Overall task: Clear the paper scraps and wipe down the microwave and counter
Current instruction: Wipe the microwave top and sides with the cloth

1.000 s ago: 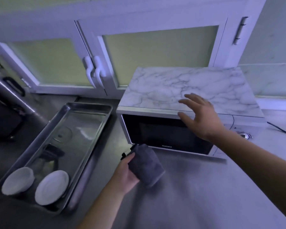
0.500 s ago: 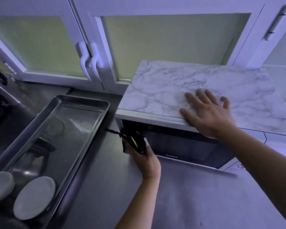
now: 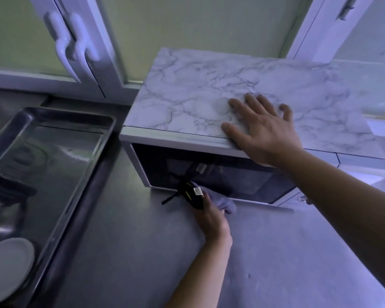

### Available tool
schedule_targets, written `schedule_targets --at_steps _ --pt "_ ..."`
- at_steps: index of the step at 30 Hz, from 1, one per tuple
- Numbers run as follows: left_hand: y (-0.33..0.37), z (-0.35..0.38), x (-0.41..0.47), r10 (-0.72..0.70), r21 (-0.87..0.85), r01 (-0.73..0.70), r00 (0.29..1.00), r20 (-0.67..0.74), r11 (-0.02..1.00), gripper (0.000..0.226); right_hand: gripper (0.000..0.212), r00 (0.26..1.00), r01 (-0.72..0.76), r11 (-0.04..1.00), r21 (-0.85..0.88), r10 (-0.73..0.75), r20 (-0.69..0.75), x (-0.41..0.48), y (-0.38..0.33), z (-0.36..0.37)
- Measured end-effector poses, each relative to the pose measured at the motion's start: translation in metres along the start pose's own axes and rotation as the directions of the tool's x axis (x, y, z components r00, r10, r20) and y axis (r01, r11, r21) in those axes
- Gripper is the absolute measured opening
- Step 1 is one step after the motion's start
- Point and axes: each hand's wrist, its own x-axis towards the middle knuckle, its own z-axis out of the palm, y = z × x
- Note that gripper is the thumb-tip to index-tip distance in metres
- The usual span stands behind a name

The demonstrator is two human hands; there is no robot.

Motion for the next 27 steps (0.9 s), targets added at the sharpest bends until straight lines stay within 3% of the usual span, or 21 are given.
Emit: schedule_targets --at_steps 4,9,15,17,20,22,25,27 --pt "-0.042 0.016 -0.033 -0.17 0.013 0.17 0.973 0.158 0.985 0.028 0.079 1.0 -0.007 1.0 -0.001 0.007 0.009 -0.001 -0.001 0.0" --pt "-0.066 0.037 -0.054 -0.287 0.048 0.284 0.929 0.235 0.958 0.027 0.077 1.0 -0.009 1.0 0.005 0.009 0.013 0.0 -0.005 0.0" --pt "-0.078 0.058 -0.087 -0.545 0.12 0.548 0.733 0.407 0.828 0.028 0.074 1.0 -0.015 1.0 0.005 0.015 -0.006 -0.001 -0.001 -0.001" --pt "-0.081 0.057 -0.089 -0.589 0.228 0.545 0.712 0.381 0.807 0.021 0.075 1.0 -0.014 1.0 0.006 0.014 -0.009 0.0 -0.002 0.0" --pt "-0.085 0.045 -0.086 -0.587 0.515 0.367 0.721 0.37 0.775 0.026 0.076 1.0 -0.027 1.0 0.011 0.027 -0.013 -0.001 0.0 0.001" --pt "-0.078 0.04 -0.079 -0.593 0.539 0.338 0.691 0.414 0.771 0.016 0.076 0.999 -0.03 0.999 0.009 0.031 -0.018 0.0 0.004 0.0" --pt "-0.053 0.027 -0.062 -0.681 0.59 0.373 0.559 0.473 0.716 0.021 0.075 0.999 -0.041 0.999 0.005 0.041 -0.009 -0.001 0.006 0.0" --pt "-0.036 0.01 -0.052 -0.692 0.619 0.35 0.539 0.481 0.703 0.018 0.075 0.999 -0.048 0.999 0.006 0.048 0.007 -0.003 0.005 0.0"
